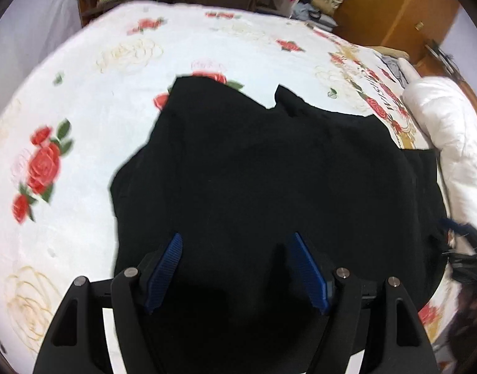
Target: Fold large clothes
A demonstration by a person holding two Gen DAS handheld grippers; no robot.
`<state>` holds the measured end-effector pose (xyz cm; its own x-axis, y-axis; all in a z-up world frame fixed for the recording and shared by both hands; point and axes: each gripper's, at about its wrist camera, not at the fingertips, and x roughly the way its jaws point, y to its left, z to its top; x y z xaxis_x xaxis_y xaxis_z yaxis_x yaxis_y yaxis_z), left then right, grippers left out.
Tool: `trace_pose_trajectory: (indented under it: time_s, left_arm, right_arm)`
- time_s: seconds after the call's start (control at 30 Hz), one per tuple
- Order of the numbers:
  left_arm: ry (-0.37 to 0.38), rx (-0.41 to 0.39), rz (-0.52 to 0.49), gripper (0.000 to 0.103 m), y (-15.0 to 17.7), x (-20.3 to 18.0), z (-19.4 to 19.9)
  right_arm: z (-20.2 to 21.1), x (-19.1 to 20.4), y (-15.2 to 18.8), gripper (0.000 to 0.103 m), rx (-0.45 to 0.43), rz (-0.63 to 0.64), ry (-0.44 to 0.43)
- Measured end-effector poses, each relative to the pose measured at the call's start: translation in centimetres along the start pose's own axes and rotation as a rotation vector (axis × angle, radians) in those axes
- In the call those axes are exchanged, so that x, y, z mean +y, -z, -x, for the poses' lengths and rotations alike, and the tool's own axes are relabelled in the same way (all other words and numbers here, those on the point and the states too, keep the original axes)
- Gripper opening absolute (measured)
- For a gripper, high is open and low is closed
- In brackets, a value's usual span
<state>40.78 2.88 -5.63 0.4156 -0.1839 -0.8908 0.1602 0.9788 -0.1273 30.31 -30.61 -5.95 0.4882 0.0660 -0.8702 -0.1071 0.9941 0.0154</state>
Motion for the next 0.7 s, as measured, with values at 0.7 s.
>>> trace_pose_trajectory:
  time_s: [0.7]
  left_arm:
    - [-0.146, 0.030, 0.007, 0.079, -0.8, 4.6, -4.3]
  right_arm:
    - [-3.7, -11.0, -0.1, 0.077, 0.082, -0.120, 0.204]
